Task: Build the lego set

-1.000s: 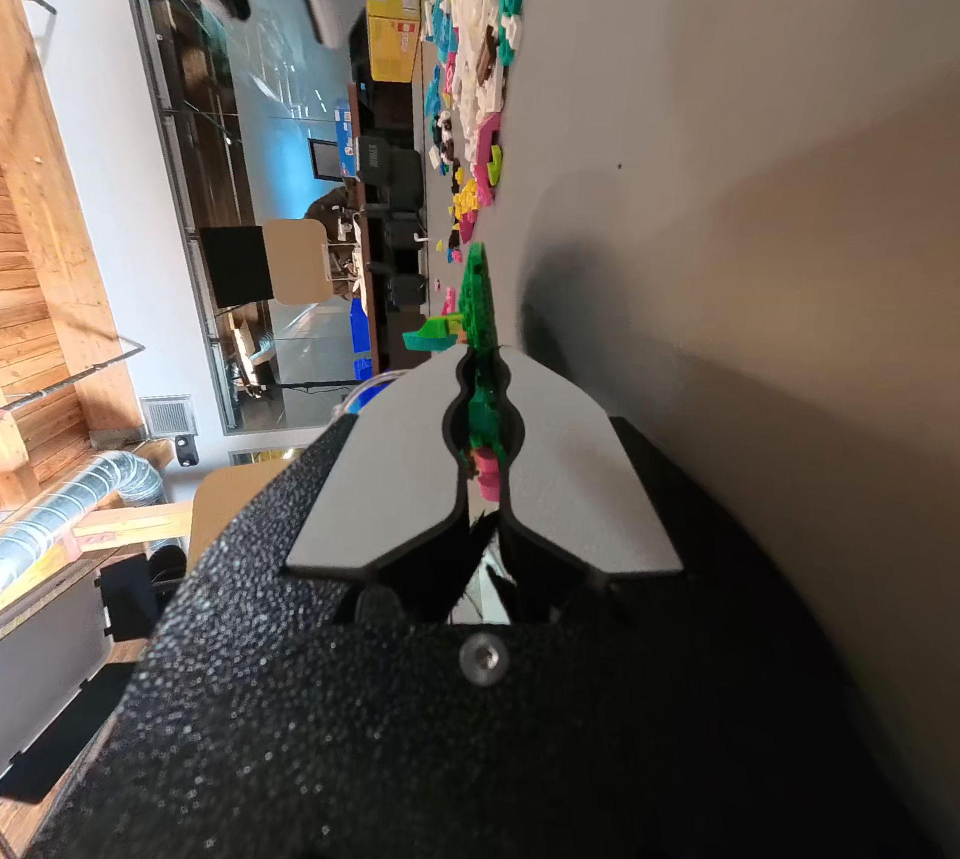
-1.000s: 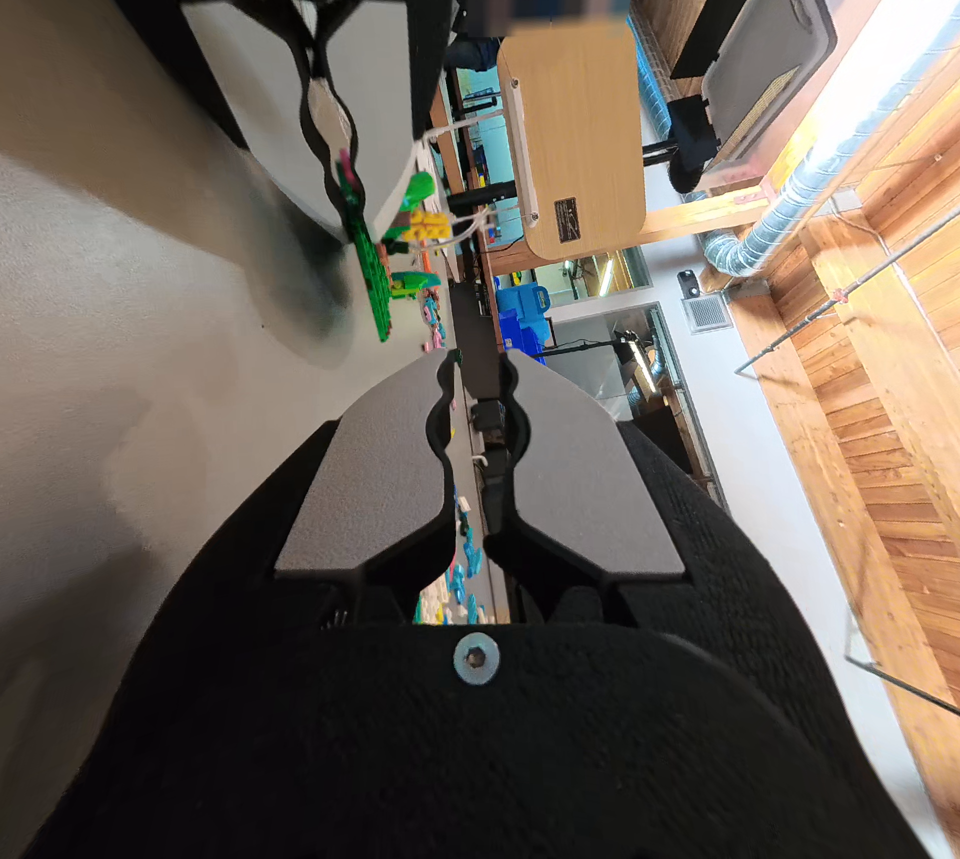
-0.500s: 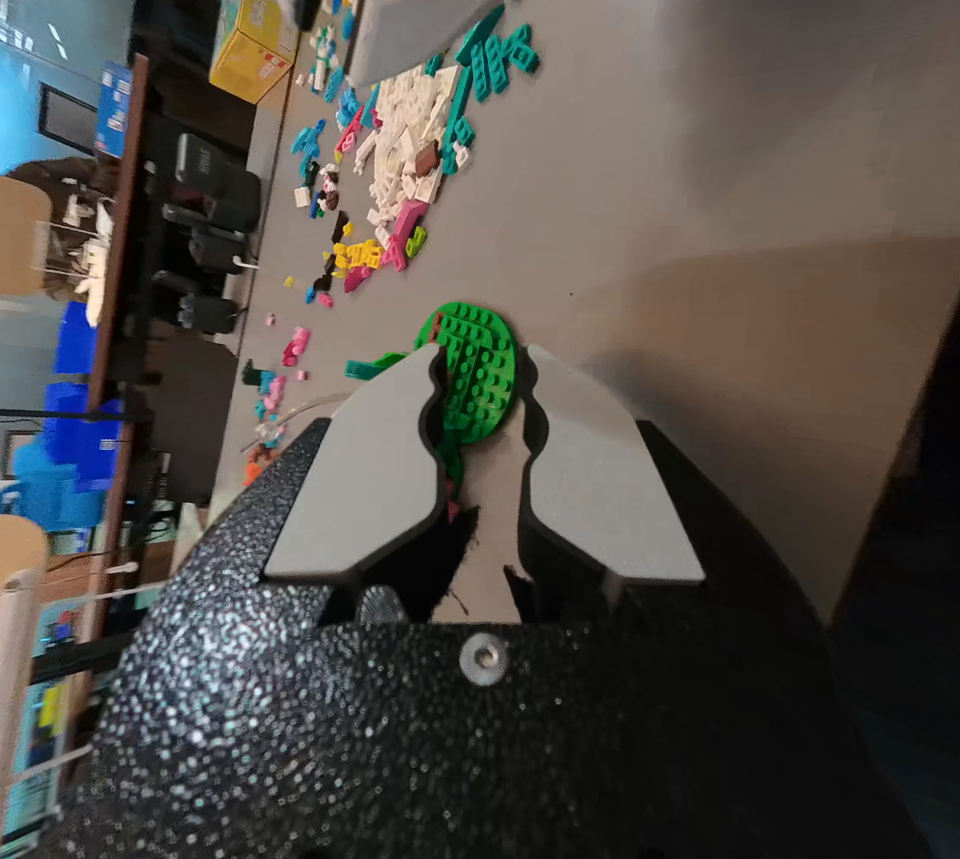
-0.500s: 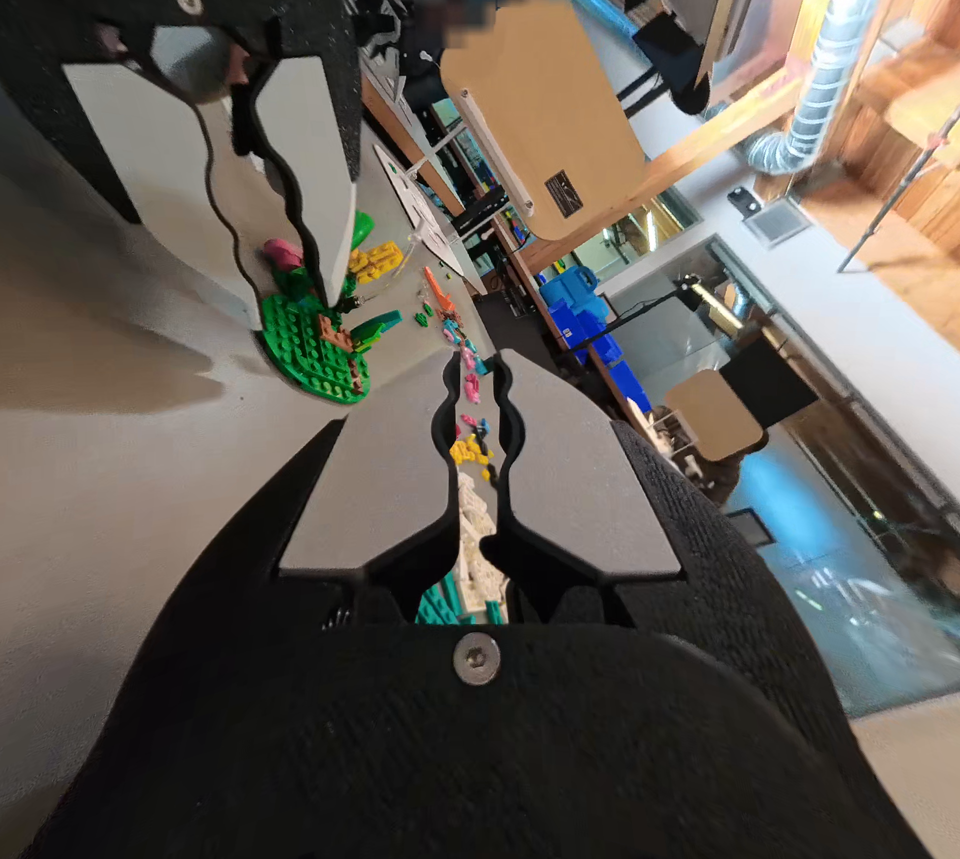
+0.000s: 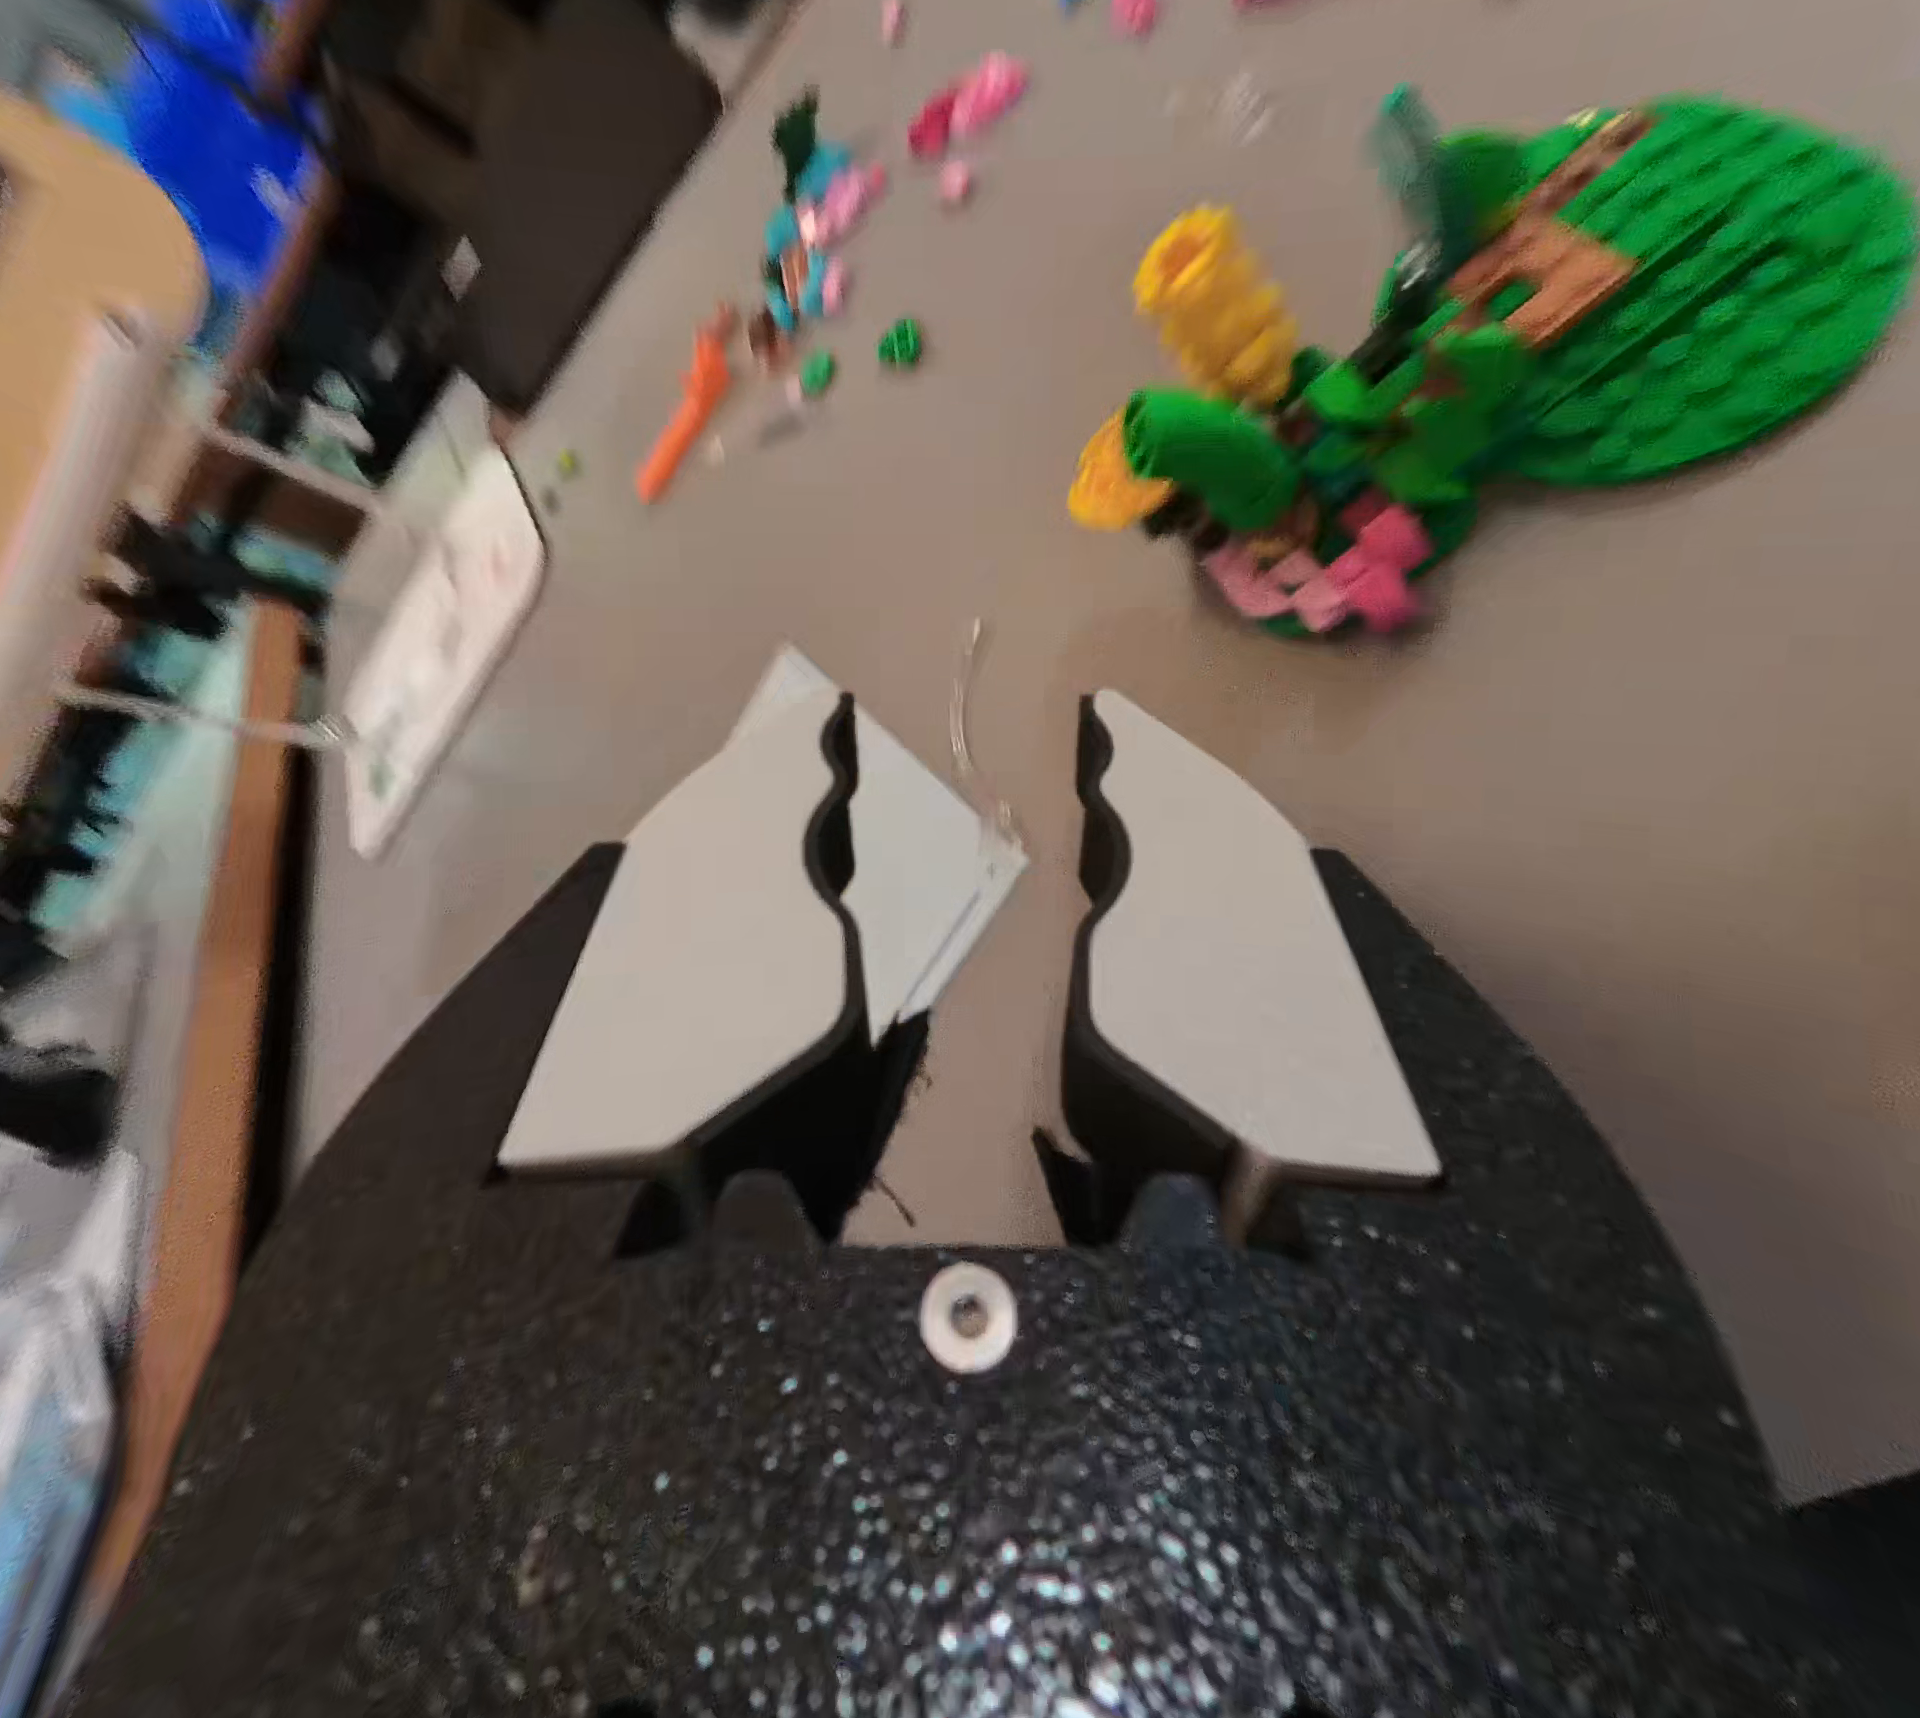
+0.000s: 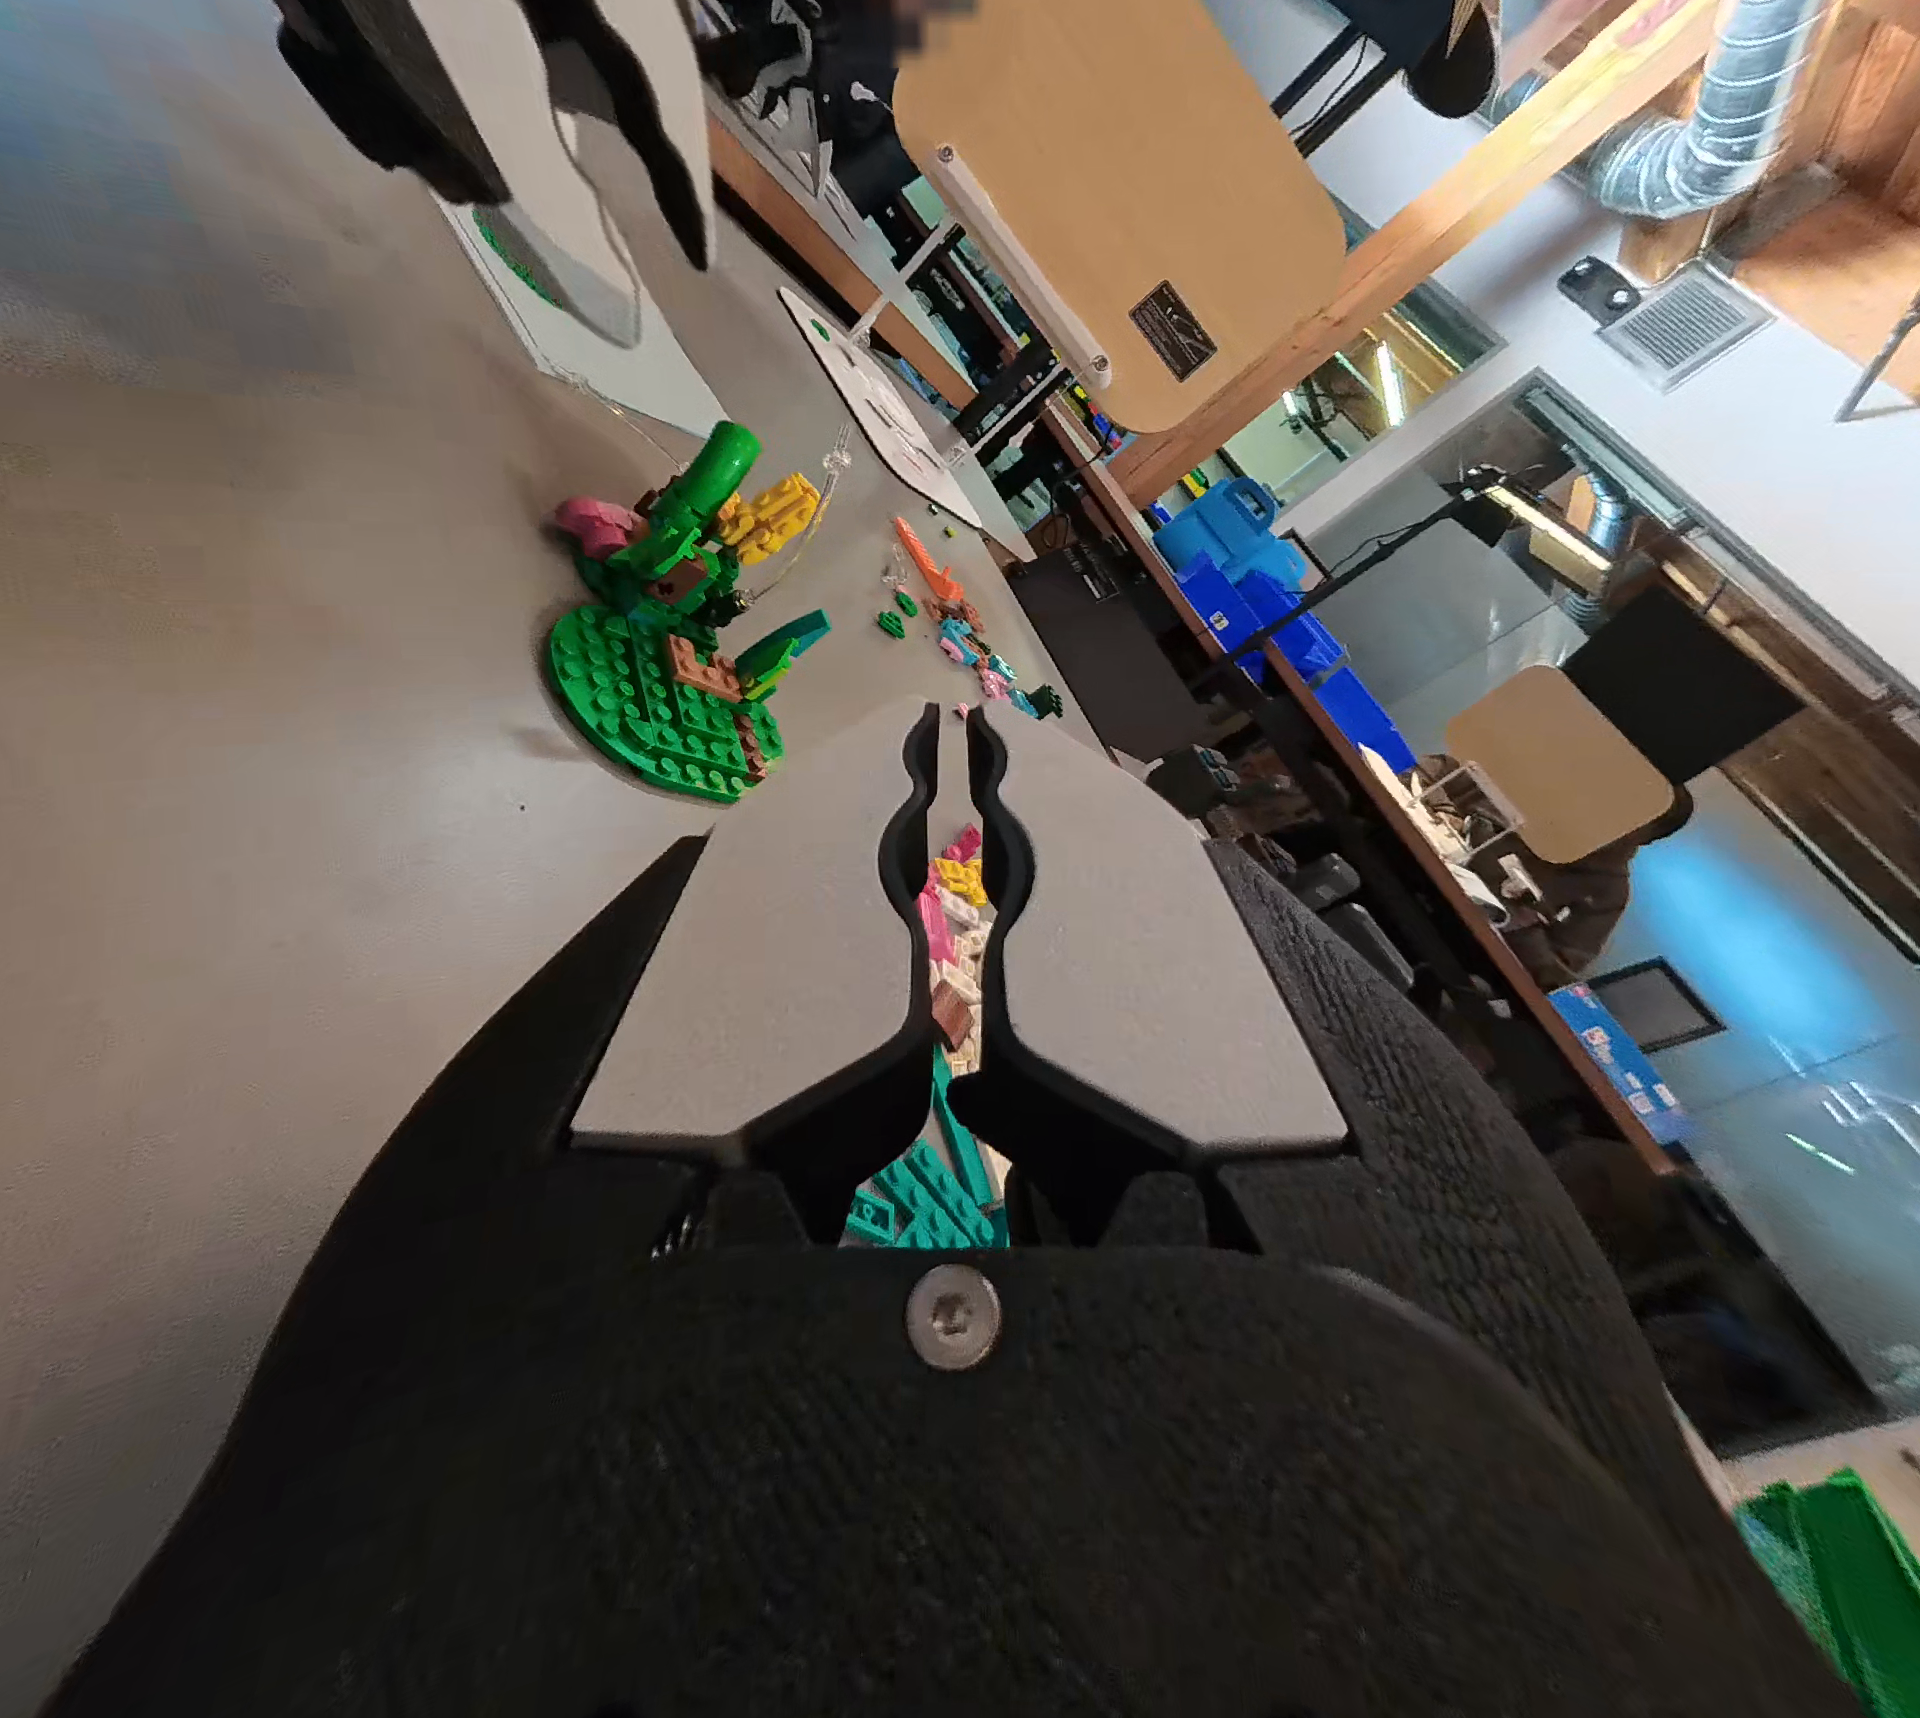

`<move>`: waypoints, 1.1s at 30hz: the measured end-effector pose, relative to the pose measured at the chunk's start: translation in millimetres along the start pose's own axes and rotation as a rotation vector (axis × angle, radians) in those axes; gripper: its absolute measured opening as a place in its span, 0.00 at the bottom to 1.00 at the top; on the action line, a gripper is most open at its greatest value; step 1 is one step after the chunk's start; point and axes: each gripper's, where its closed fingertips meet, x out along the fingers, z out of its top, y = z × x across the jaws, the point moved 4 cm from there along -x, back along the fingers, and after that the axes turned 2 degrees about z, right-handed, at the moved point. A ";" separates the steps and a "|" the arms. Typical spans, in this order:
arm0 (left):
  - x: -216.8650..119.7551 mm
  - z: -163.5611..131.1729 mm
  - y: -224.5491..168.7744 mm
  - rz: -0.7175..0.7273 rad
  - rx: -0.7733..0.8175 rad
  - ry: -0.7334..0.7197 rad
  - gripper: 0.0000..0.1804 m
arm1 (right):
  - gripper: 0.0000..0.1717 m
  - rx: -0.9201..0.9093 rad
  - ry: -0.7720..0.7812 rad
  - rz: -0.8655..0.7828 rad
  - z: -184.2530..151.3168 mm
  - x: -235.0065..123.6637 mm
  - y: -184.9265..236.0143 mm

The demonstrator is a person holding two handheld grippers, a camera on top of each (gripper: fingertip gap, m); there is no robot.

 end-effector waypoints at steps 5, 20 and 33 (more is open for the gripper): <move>24.0 -27.5 2.4 -0.126 -0.233 0.165 0.25 | 0.02 -0.016 0.010 -0.002 -2.7 0.9 0.1; 37.4 -43.9 5.9 -0.155 -0.327 0.227 0.07 | 0.01 -0.015 0.004 0.004 -4.3 1.6 -0.8; 65.3 -11.0 6.9 -0.174 -0.304 0.183 0.04 | 0.02 0.006 -0.047 0.013 0.7 -2.9 -4.0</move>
